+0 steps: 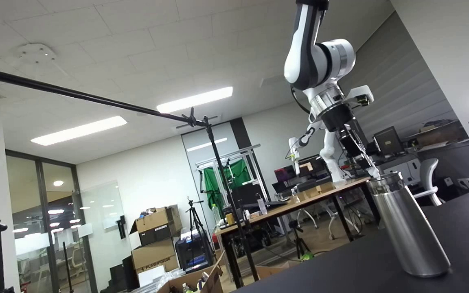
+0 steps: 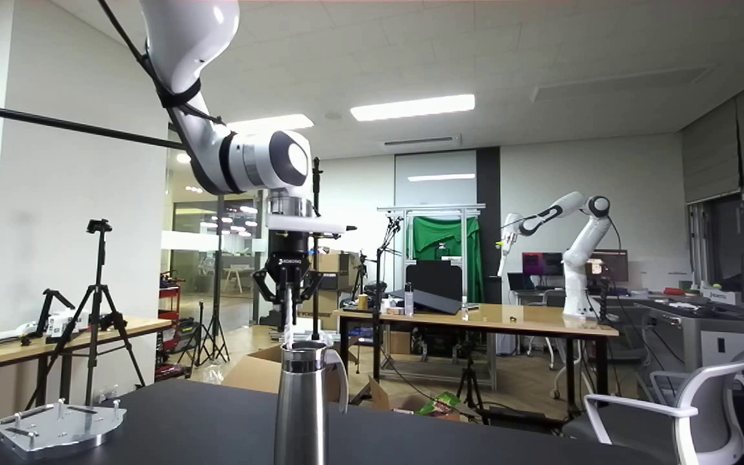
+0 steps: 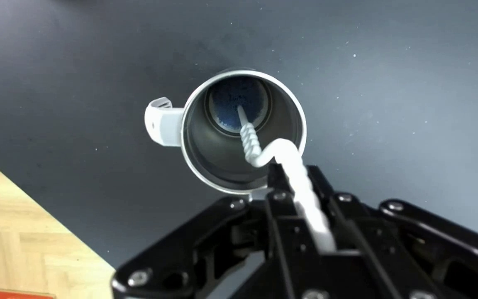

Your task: Pick up the white rod, move it within the silver cup and put the white rod on the table.

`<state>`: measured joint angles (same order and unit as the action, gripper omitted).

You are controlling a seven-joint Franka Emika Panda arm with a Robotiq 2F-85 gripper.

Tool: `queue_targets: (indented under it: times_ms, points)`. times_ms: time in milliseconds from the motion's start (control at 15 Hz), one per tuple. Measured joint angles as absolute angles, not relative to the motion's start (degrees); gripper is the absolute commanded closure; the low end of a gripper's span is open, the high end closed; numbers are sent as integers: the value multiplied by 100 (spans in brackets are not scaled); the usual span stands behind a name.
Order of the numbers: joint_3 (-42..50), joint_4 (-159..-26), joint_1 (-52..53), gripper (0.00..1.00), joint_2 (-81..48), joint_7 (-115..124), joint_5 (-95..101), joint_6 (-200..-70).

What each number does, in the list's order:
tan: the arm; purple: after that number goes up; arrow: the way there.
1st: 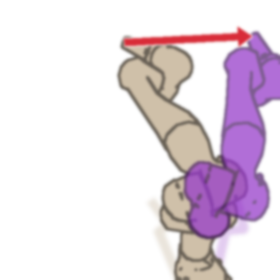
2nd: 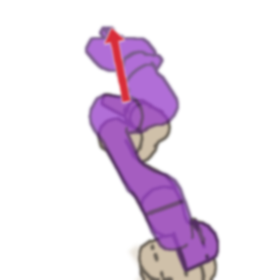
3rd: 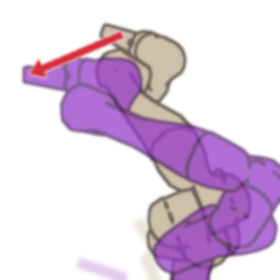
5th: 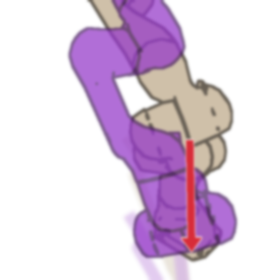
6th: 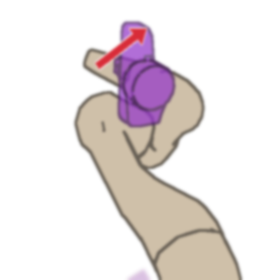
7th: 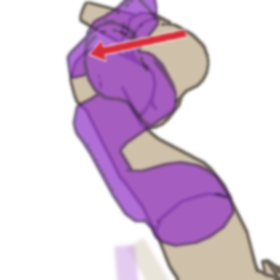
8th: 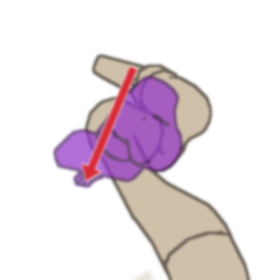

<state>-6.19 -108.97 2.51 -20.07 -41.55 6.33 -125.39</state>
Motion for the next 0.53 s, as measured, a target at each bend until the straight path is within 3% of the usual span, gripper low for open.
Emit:
queue_targets:
  times_ms: [533]
  points:
    - [-614, -11161, -50, 96, -1634, -4159, 103, -12605]
